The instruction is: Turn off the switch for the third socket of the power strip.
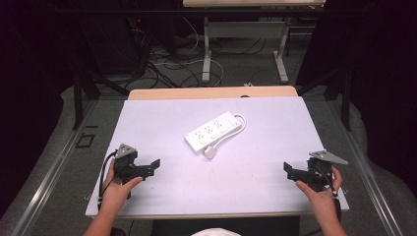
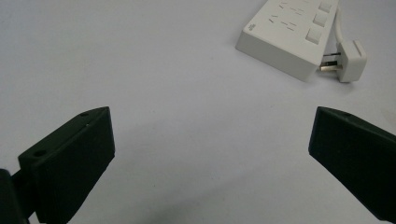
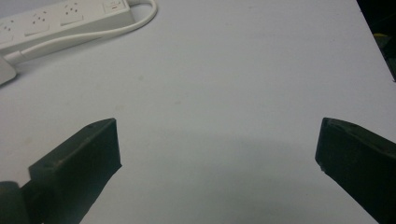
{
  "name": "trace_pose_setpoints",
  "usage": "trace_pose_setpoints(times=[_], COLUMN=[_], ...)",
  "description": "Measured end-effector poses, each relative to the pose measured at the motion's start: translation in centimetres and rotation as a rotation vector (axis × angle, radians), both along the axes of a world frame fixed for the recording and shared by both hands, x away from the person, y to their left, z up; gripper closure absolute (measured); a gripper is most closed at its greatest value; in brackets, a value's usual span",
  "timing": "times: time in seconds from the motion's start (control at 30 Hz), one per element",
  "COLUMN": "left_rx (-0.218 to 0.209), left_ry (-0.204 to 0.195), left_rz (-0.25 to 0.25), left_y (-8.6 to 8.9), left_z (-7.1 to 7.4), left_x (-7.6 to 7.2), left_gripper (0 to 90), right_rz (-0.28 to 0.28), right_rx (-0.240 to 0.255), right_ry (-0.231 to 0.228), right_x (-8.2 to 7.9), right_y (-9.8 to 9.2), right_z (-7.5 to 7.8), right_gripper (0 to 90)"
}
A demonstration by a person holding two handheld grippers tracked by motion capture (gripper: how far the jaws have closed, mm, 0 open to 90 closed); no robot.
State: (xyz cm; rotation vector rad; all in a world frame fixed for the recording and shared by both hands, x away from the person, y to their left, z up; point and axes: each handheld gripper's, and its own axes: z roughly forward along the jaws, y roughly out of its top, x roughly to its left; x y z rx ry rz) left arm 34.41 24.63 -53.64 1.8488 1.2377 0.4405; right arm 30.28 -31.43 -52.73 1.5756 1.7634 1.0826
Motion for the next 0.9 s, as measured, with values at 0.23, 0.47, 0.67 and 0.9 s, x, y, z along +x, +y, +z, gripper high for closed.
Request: trace_pose_setpoints(times=[0.23, 0.47, 0.67, 0.9], left_rx=[-0.003, 0.01, 0.013, 0.009], left_ry=[-0.005, -0.038, -0.057, -0.051], left_rz=[-0.013, -0.02, -0.029, -0.05], left_y=[-0.2, -0.7, -1.0, -1.7], left_z=[-0.1, 0.0, 0.4, 0.7], left_x=[0.1, 0.0, -0.2, -0.2], left_gripper=[0.2, 0.2, 0.2, 0.3], right_rz=[0.013, 0.029, 0.033, 0.047], right_rx=[-0.028, -0.061, -0.047, -0.056], right_ry=[0.009, -0.023, -0.024, -0.025], right_x=[-0.4, -0.6, -0.8, -0.8], right_y=[-0.3, 0.2, 0.5, 0.5], right_z=[-0.1, 0.1, 0.4, 0.3], right_gripper=[0.0, 0.0, 0.0, 0.0])
